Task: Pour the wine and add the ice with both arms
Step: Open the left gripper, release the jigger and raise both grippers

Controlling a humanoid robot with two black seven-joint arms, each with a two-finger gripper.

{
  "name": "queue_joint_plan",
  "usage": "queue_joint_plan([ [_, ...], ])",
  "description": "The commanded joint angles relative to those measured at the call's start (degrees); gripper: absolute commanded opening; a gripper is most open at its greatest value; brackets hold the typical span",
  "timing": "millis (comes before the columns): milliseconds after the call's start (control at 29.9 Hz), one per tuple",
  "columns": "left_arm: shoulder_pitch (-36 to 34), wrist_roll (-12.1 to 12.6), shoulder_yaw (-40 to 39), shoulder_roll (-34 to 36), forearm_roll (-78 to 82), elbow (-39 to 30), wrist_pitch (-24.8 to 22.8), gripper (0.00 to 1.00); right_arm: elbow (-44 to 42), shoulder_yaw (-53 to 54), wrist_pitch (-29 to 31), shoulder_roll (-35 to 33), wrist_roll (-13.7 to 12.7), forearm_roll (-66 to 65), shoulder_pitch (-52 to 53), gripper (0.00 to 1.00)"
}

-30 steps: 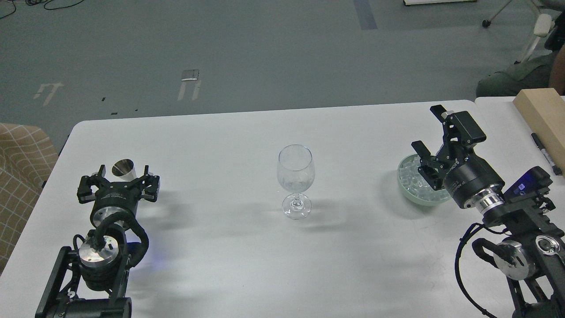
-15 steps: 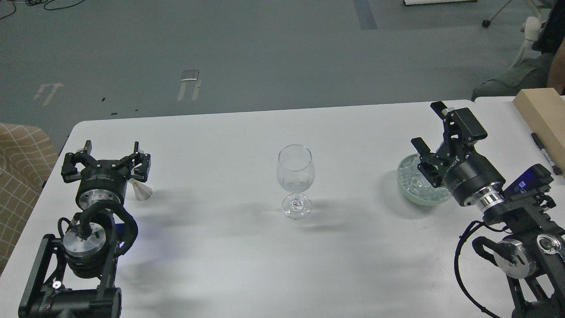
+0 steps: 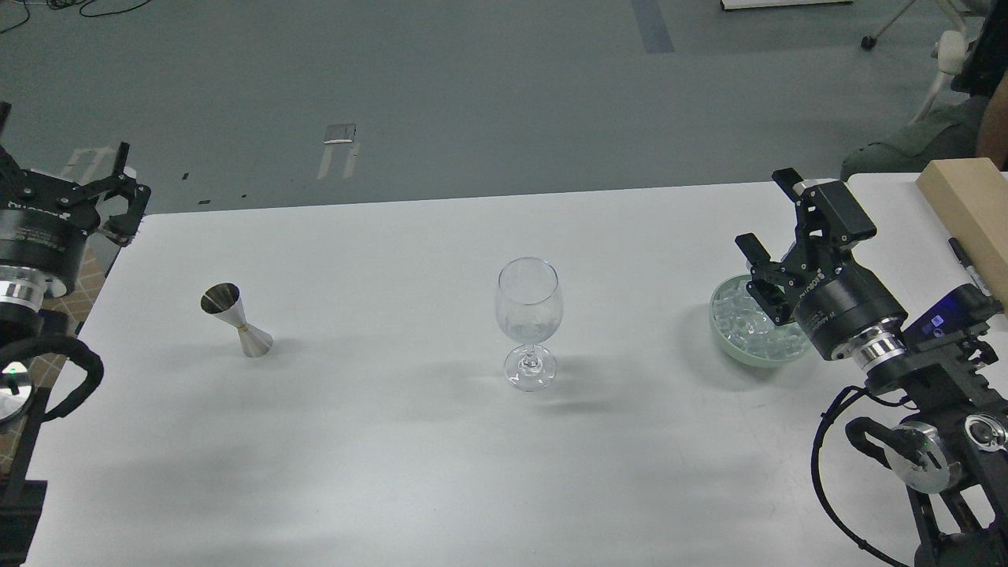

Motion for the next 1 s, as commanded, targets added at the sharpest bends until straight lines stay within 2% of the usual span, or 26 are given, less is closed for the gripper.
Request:
queue_joint_plan([
  [0, -1.5, 0.7, 0.1, 4.7, 8.3, 0.0, -11.6, 0.96, 0.5, 0.0, 0.2, -0.1, -0.1, 0.0, 0.4, 1.00],
  [33, -2.1, 1.2, 0.1, 5.3, 10.9, -0.1, -15.4, 0.96, 0.9, 0.0, 0.3, -0.1, -0.1, 0.1, 0.8, 1.00],
  [67, -2.1, 1.2, 0.1, 5.3, 11.0, -0.1, -15.4, 0.96, 0.9, 0.0, 0.3, -0.1, -0.1, 0.1, 0.8, 1.00],
  [368, -5.5, 9.5, 0.7, 4.8, 25.4, -1.5, -16.0, 0.96, 4.3, 0.1, 0.6, -4.9, -0.1, 0.1, 3.2, 1.00],
  [434, -5.5, 9.8, 0.7, 3.4, 30.6, -1.5, -16.0, 0.96, 4.3, 0.2, 0.7, -8.3, -0.1, 0.1, 4.0, 1.00],
  [602, -5.7, 9.9, 0.7, 0.6, 31.0, -2.4, -16.0, 0.96, 4.3, 1.3, 1.4, -11.3, -0.1, 0.2, 4.8, 1.00],
  [735, -5.6, 10.4, 0.7, -2.2, 30.8, -3.8, -16.0, 0.98, 4.3, 2.7, 4.6, -11.6, 0.1, 0.3, 5.3, 1.00],
  [869, -5.6, 11.3, 0.7, -8.4, 30.3, -3.9, -16.0, 0.98, 4.2, 4.5, 9.7, -12.2, 0.1, 0.3, 7.5, 1.00],
  [969, -5.8, 11.0, 0.7, -13.5, 29.8, -3.9, -16.0, 0.98, 4.2, 4.7, 12.3, -15.2, 0.4, 0.3, 8.4, 1.00],
])
